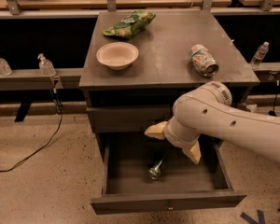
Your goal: Pick green can from middle drawer and place on counter
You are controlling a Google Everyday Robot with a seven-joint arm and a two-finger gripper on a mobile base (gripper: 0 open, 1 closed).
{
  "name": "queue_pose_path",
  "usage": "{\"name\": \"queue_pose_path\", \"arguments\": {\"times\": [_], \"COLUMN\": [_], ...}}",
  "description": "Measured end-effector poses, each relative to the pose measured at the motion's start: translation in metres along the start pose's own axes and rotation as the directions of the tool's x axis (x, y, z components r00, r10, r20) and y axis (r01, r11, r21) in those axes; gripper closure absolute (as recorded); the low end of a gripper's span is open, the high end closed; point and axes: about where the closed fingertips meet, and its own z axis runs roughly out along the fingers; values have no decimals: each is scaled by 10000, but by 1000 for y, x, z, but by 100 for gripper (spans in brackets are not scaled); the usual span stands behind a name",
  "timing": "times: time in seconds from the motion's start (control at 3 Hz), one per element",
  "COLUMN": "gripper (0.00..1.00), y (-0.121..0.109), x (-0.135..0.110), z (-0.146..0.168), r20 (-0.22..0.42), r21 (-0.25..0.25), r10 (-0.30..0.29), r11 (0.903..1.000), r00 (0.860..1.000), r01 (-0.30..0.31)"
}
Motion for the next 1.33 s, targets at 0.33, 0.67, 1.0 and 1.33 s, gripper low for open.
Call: {"name": "queue_pose_path", "arguments": {"times": [0.33,0.67,1.0,1.33], "gripper": [0,0,0,0], "y": [-1,-1,4,17], "x": [0,8,4,-6], "z": [17,68,131,191], "r20": [515,1853,2877,3397], "r21": [39,855,1651,2302], "r10": [-395,-777,-1569,-2624], "r11": [9992,9944,9798,9543], "r00": [9979,9796,9448,9032], "r01": [394,627,1125,1907]}}
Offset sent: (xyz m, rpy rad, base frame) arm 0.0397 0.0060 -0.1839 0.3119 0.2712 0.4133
